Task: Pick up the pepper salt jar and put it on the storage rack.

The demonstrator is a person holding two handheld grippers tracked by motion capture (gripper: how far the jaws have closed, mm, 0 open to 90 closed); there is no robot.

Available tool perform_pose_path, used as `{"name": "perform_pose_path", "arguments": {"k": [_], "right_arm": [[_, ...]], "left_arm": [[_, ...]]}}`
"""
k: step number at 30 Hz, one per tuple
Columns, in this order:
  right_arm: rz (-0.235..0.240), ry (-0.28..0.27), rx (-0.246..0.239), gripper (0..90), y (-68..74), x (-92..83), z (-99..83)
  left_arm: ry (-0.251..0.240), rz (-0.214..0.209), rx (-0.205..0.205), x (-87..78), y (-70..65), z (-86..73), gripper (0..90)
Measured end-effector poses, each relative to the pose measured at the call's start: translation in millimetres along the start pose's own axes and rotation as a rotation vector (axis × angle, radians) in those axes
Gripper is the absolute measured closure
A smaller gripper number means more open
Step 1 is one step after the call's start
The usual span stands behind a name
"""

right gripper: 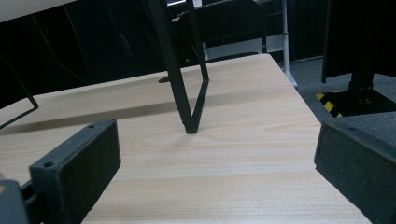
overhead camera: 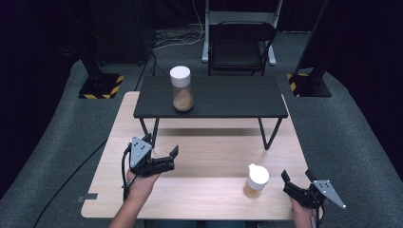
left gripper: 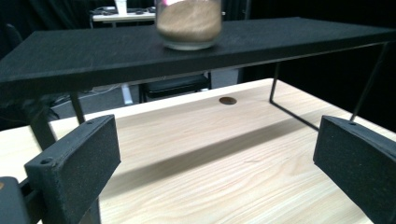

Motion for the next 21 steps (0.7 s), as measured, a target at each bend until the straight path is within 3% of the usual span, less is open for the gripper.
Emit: {"name": "perform_pose_path", "arguments": {"k": [9, 14, 21], "right_arm": [[0.004, 0.002, 0.000, 0.0, -0.7, 0.1, 0.2], [0.004, 0.001, 0.000, 0.0, -0.6, 0.1, 0.2], [0.004, 0.002, 0.000, 0.0, -0.6, 0.2, 0.3]], "left_arm": [[0.019, -0.022, -0.002, -15.0, 13.4, -25.5, 0.0], [0.030, 0.010, -0.055, -22.5, 19.9, -43.9, 0.1], [0.047, 0.046, -0.085, -30.1, 25.6, -69.1, 0.3]]}}
Point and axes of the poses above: each handheld gripper's, and its own axes: x roughly forward along the jaws, z roughly out of its top, y roughly to its left, the point moved 3 cm from there along x, roughly forward along the jaws, and after that the axes turned 12 degrees about -y, right-handed, at the moved point
